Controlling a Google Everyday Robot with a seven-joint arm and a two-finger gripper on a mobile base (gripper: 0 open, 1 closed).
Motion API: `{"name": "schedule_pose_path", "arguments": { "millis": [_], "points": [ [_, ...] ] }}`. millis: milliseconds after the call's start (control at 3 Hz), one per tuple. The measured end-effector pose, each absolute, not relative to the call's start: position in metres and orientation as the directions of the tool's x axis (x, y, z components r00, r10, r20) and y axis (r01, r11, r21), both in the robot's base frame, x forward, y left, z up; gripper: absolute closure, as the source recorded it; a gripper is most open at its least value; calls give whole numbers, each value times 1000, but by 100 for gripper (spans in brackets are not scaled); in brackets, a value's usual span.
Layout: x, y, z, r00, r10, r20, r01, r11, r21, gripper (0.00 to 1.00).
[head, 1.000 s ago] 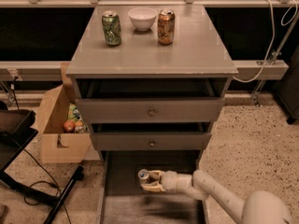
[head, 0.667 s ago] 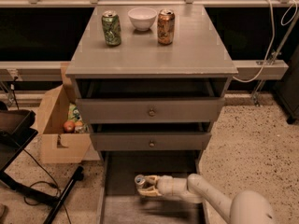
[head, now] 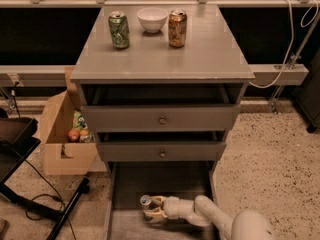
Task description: Place redbull can into bottom drawer
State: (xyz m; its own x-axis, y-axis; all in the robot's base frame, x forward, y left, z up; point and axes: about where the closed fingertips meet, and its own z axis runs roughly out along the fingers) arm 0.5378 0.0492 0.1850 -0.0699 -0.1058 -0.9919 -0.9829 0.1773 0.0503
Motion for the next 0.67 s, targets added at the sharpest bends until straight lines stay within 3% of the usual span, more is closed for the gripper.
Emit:
{"name": "schedule_pose_path", "arguments": {
  "millis": [667],
  "points": [
    [536, 53, 185, -72, -103, -992, -984, 173, 54, 59]
  ]
}}
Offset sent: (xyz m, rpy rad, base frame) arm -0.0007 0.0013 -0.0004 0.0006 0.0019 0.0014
